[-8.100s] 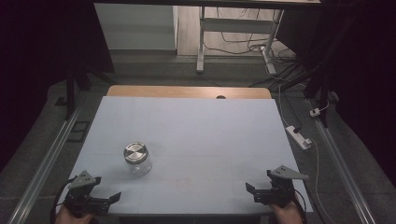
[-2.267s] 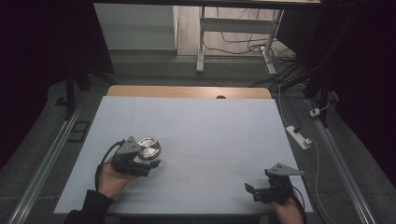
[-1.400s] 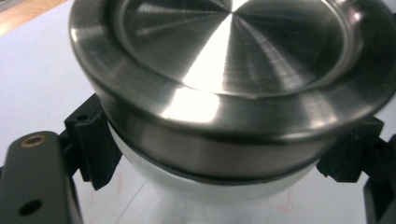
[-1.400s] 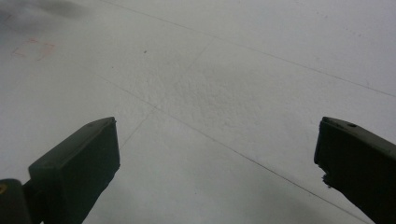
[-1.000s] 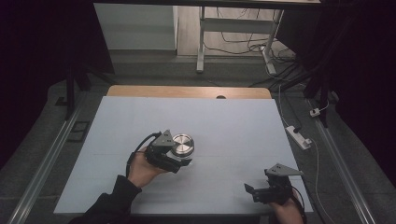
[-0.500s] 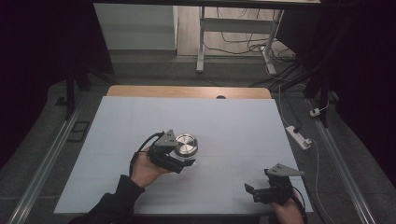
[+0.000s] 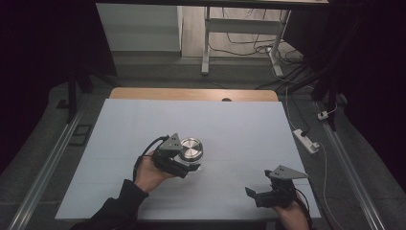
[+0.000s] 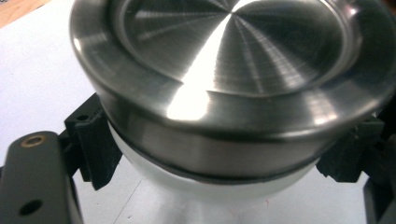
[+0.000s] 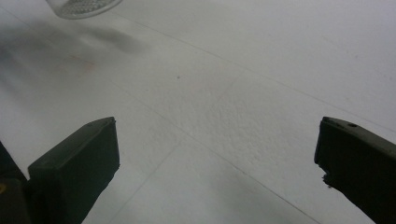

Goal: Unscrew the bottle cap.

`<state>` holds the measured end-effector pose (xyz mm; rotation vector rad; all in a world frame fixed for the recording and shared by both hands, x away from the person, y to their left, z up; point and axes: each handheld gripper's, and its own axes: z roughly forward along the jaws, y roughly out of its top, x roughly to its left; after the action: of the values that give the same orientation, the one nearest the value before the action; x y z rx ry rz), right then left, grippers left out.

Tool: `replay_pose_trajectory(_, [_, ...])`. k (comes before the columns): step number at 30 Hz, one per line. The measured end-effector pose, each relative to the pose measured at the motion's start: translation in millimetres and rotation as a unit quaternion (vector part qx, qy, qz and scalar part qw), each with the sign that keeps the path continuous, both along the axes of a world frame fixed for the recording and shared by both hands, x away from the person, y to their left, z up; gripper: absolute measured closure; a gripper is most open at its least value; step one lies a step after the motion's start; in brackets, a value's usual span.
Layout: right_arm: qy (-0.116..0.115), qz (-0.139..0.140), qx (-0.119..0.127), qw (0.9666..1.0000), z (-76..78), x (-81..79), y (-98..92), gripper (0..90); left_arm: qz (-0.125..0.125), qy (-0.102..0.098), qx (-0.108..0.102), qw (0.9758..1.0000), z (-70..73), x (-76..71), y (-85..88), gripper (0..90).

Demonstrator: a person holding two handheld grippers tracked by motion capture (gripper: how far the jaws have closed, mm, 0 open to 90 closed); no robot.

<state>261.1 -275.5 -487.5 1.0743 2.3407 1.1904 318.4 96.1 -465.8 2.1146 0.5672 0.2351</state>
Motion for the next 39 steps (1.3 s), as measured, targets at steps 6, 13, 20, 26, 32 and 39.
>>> replay_pose_trajectory(6, [-0.010,0.018,0.002,0.9998,6.4,-0.3,10.4,0.0,-0.005,-0.005,0.003,1.0000,1.2,-2.4,-1.8,15.9])
replay_pose_trajectory(13, [-0.035,0.061,0.003,0.9975,16.9,3.4,36.2,0.0,-0.010,0.000,0.006,0.9999,-3.2,-2.2,-5.6,15.9])
replay_pose_trajectory(20, [-0.032,0.073,0.010,0.9967,22.4,10.1,49.3,0.0,-0.015,0.001,0.008,0.9998,-5.3,-3.5,-8.0,15.9])
replay_pose_trajectory(26, [-0.024,0.097,0.020,0.9948,29.0,18.1,67.0,0.0,-0.018,0.003,0.010,0.9998,-7.0,-4.7,-11.7,15.9])
replay_pose_trajectory(32, [-0.035,0.111,0.008,0.9931,37.4,21.2,83.0,0.0,-0.019,0.004,0.005,0.9998,-6.9,-4.8,-12.8,15.9])
replay_pose_trajectory(39, [-0.038,0.131,0.008,0.9907,48.5,25.2,101.3,0.0,-0.022,0.002,0.007,0.9997,-5.7,-5.2,-13.1,16.0])
